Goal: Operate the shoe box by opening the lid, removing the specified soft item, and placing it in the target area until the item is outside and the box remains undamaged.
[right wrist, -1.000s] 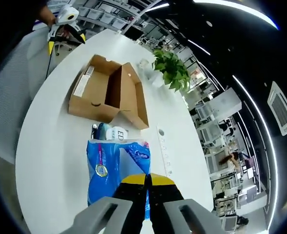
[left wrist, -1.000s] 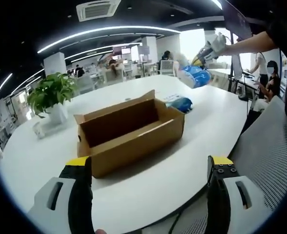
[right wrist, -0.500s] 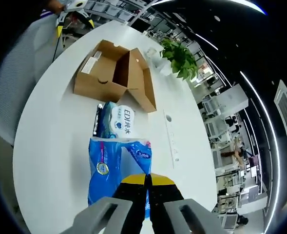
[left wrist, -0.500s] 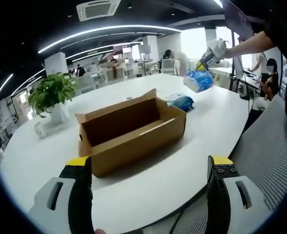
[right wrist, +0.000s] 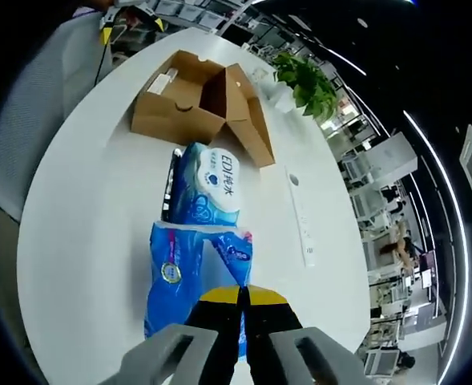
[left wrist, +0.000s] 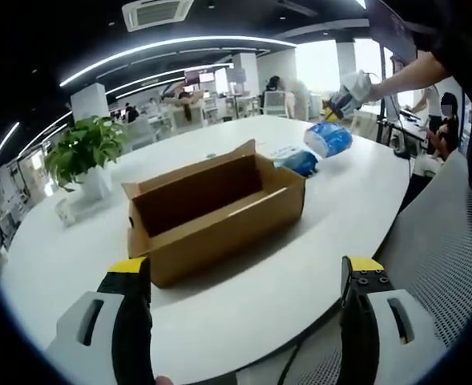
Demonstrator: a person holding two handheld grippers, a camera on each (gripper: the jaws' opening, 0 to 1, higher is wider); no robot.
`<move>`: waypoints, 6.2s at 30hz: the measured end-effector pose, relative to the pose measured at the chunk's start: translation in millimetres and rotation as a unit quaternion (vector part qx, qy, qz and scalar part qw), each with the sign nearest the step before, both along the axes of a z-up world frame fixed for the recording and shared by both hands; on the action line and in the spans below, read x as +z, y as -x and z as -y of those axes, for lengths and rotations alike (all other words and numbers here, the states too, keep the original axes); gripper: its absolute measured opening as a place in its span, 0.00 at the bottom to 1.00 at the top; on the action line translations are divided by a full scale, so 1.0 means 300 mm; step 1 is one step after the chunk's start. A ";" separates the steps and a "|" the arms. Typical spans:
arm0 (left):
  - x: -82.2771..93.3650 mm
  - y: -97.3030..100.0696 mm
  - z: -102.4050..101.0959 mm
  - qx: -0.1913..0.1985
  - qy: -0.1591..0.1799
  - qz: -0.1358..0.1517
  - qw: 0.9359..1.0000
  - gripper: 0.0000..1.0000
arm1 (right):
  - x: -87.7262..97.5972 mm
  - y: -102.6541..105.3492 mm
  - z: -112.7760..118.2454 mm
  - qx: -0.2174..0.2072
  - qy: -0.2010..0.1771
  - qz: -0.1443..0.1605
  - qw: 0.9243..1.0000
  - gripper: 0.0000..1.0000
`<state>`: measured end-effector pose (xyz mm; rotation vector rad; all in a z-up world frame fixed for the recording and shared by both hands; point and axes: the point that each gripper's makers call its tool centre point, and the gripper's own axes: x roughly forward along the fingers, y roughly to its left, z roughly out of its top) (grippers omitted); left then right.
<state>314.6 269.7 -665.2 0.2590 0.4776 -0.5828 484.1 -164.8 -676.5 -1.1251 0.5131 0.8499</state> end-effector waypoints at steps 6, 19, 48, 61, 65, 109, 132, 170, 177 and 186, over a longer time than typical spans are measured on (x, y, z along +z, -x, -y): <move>-0.006 -0.002 -0.002 0.001 -0.004 -0.003 1.000 0.99 | -0.052 -0.008 0.017 0.005 0.014 -0.009 1.000 0.00; -0.018 -0.003 -0.007 0.002 -0.009 -0.011 1.000 0.99 | -0.127 -0.043 0.034 -0.001 0.024 -0.025 0.999 0.00; -0.028 0.004 0.007 -0.009 -0.007 -0.020 1.000 0.98 | -0.142 -0.071 0.074 -0.086 0.005 -0.014 0.996 0.05; -0.003 0.001 0.013 -0.008 0.015 -0.010 1.000 0.98 | -0.071 -0.030 0.104 -0.210 -0.109 -0.025 0.971 0.29; -0.001 0.002 0.016 -0.009 0.018 -0.008 1.000 0.98 | -0.068 -0.001 0.113 -0.236 -0.137 -0.032 0.961 0.40; 0.000 -0.009 -0.003 0.007 0.027 -0.010 1.000 0.98 | -0.268 0.109 0.144 -0.331 -0.162 -0.058 0.928 0.68; -0.012 -0.010 -0.007 0.011 0.020 -0.017 1.000 0.98 | -0.356 0.046 0.137 -0.381 -0.207 -0.106 0.895 0.72; 0.009 -0.009 -0.004 0.007 0.033 -0.004 0.999 0.99 | -0.213 0.135 0.074 -0.364 -0.230 -0.072 0.899 0.80; 0.021 -0.009 0.000 0.004 0.044 0.001 0.999 0.99 | -0.138 0.176 -0.011 -0.328 -0.236 -0.077 0.911 0.80; 0.037 -0.015 0.000 0.003 0.056 0.010 0.998 0.99 | -0.077 0.232 -0.185 -0.216 -0.198 -0.115 0.949 0.79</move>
